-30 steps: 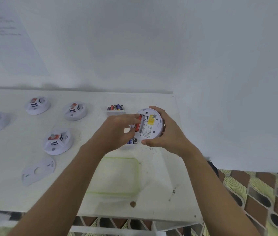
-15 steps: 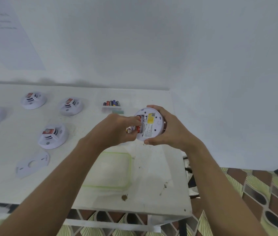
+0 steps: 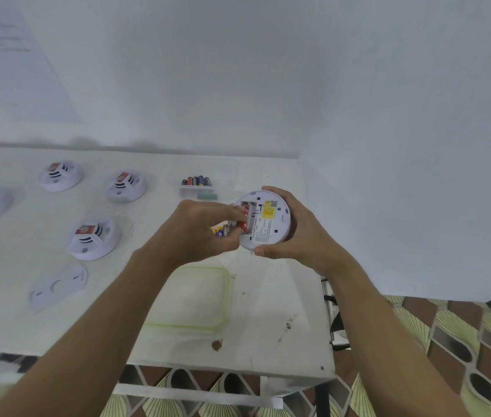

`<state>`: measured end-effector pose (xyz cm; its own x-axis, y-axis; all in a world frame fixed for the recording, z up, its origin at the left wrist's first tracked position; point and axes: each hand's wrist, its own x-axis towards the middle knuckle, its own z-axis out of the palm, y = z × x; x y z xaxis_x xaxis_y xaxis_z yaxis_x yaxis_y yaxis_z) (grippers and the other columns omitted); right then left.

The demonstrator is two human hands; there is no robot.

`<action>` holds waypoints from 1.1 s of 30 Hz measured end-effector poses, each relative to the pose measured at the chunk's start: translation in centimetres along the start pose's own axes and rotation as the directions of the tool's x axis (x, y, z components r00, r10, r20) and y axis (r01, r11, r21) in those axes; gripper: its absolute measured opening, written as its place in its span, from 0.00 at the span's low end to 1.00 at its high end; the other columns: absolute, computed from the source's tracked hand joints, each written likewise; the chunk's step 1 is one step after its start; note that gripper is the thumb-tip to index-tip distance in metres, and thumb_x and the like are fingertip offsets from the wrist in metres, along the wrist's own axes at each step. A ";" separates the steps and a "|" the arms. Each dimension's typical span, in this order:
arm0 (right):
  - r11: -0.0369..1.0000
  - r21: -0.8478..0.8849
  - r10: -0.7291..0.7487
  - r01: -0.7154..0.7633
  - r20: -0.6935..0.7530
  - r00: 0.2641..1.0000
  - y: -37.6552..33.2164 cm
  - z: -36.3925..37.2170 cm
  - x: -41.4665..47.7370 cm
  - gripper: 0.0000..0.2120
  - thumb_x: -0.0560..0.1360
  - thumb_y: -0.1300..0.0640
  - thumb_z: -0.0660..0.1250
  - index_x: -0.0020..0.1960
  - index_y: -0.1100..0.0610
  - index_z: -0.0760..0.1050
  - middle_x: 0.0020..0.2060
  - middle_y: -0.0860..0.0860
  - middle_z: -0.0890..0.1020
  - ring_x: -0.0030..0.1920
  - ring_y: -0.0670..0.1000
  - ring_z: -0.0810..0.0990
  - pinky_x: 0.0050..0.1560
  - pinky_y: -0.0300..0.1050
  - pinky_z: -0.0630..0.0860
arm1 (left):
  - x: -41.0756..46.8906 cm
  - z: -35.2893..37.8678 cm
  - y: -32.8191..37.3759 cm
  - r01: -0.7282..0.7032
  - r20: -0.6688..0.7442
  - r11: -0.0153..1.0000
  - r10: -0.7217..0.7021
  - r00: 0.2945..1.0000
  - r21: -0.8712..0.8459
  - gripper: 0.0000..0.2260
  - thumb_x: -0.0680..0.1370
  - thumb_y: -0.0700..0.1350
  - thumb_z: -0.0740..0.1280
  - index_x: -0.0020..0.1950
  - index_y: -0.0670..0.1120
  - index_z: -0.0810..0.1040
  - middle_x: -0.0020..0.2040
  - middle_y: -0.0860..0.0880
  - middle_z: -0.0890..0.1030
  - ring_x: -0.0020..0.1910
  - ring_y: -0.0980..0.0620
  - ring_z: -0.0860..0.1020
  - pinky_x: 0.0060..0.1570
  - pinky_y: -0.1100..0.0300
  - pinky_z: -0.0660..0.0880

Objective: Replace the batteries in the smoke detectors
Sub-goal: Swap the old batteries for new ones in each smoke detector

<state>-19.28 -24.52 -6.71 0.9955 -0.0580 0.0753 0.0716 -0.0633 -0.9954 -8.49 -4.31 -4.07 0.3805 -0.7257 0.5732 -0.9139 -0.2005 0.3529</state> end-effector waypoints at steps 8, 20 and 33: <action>0.999 0.047 -0.016 0.020 -0.084 0.996 0.5 1.1 -0.2 0.45 0.65 0.71 0.80 0.75 0.50 0.65 0.66 0.48 0.76 0.66 0.51 0.77 0.51 0.50 0.83 | -1.0 0.5 -0.2 0.121 0.015 0.989 -0.120 0.993 -0.089 0.17 0.71 0.47 0.77 0.58 0.47 0.84 0.58 0.52 0.83 0.59 0.63 0.78 0.56 0.71 0.75; 0.995 0.053 -0.073 0.088 -0.237 0.969 1.1 4.0 1.3 0.44 0.65 0.72 0.79 0.73 0.52 0.62 0.66 0.48 0.73 0.67 0.45 0.75 0.55 0.44 0.81 | -0.2 -0.4 -0.8 0.387 -0.207 0.753 -0.559 0.803 -0.532 0.09 0.80 0.51 0.64 0.47 0.50 0.82 0.41 0.51 0.86 0.42 0.51 0.85 0.36 0.56 0.81; 0.995 0.017 -0.083 0.103 -0.463 0.882 1.3 7.1 5.1 0.46 0.63 0.66 0.83 0.71 0.51 0.59 0.65 0.45 0.71 0.67 0.45 0.73 0.57 0.61 0.81 | -0.8 -0.6 -7.6 0.541 0.124 0.825 -0.562 0.818 0.164 0.13 0.79 0.49 0.66 0.38 0.45 0.83 0.27 0.56 0.80 0.30 0.55 0.80 0.43 0.60 0.76</action>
<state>-13.70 -17.79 -8.02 0.8435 -0.5073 0.1764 0.1746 -0.0517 -0.9833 -1.74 -1.84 -6.81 0.8071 -0.5625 0.1795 -0.5709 -0.6658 0.4804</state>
